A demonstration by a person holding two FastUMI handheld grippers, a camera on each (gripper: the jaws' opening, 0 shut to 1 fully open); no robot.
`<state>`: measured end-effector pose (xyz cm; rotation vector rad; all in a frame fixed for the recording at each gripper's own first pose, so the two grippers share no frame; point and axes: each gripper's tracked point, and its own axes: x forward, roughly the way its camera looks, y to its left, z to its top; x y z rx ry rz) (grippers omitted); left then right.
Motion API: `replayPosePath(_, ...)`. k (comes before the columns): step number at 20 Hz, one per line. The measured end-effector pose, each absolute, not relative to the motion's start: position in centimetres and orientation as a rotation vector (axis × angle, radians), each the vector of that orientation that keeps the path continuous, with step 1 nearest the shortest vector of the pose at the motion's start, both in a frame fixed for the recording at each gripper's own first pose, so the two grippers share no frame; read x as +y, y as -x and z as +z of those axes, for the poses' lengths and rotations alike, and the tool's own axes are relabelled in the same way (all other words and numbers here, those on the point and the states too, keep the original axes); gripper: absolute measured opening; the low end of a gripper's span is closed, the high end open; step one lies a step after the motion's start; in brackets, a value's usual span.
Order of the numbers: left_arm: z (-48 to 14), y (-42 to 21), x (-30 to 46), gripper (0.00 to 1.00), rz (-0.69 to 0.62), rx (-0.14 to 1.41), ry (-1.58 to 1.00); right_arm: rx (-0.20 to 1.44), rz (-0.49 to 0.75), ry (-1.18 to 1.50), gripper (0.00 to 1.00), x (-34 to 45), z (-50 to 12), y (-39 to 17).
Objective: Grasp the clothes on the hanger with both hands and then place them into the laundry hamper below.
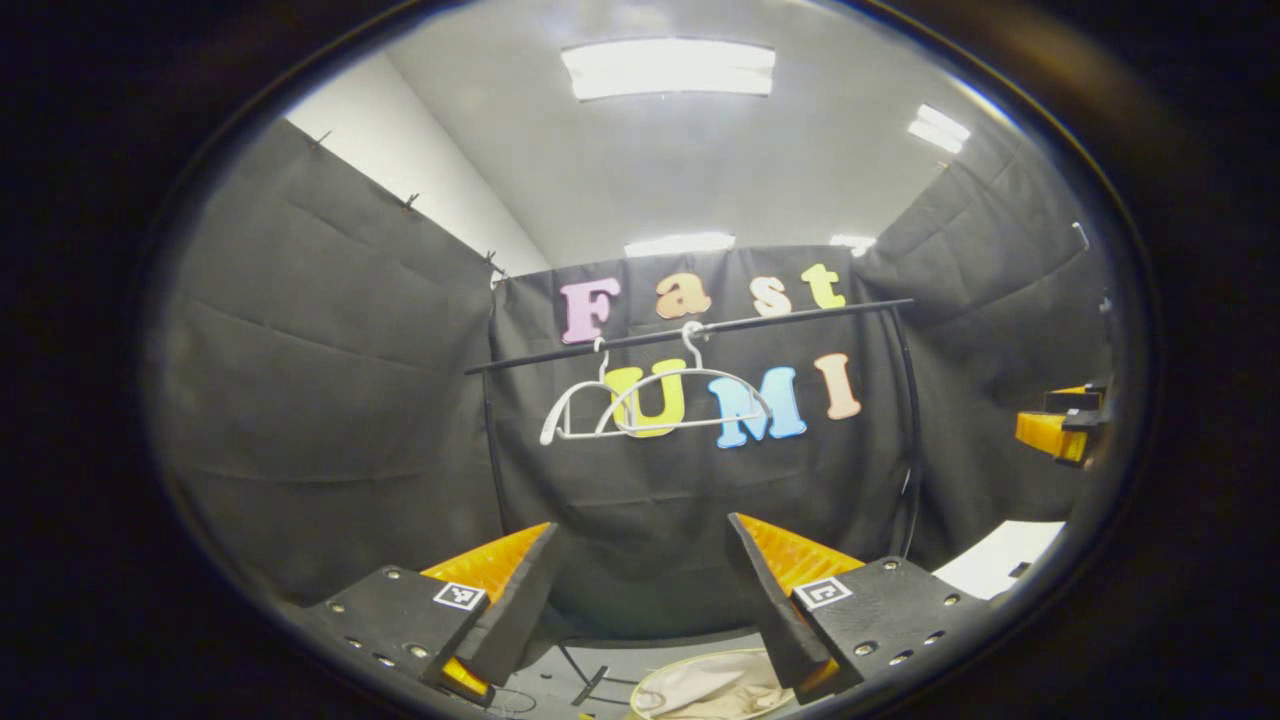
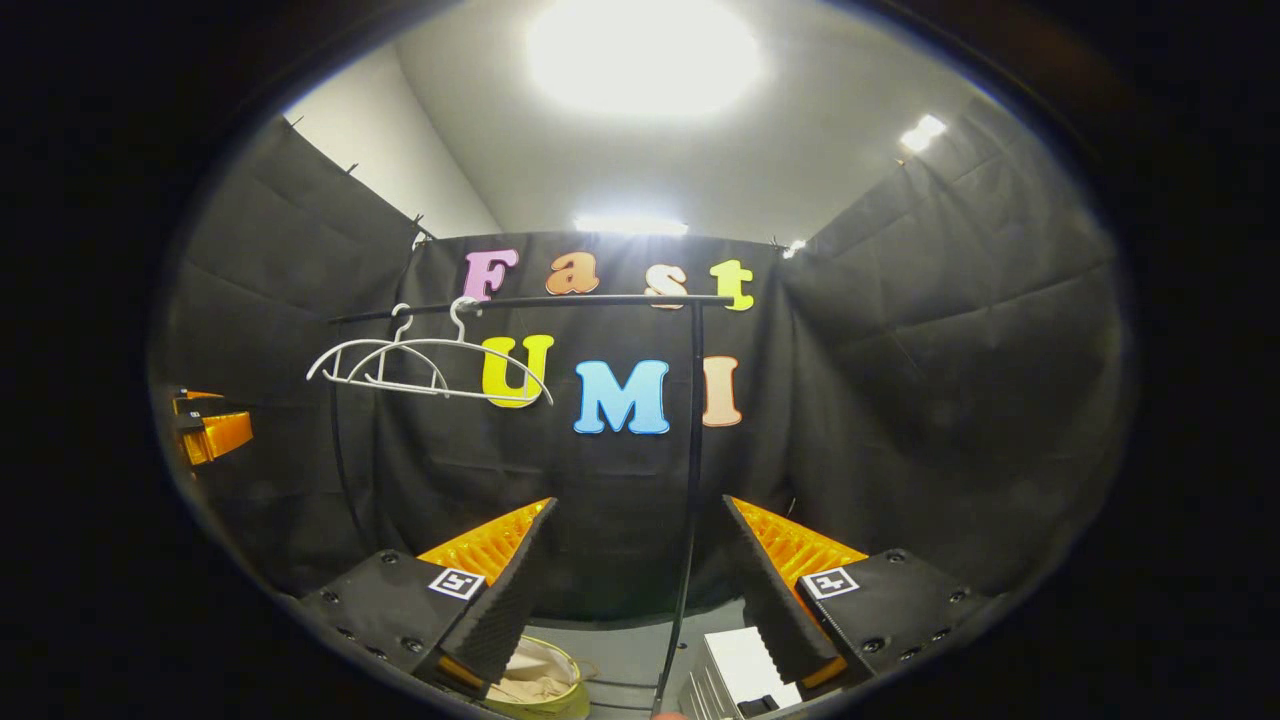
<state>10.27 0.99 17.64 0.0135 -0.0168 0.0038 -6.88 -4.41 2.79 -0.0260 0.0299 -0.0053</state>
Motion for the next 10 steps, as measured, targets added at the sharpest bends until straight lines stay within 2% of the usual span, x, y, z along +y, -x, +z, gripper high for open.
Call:
replayPosePath(2, 17.6, -10.2, 1.0, 0.96, 0.007, -0.02, -0.008, 0.019, -0.003, 0.032, 0.96, -4.2, 3.1, 6.8)
replayPosePath(10, 17.5, -10.6, 0.8, 0.96, 0.006, -0.015, -0.008, 0.023, 0.0, 0.028, 0.99, -4.0, 2.8, 5.7)
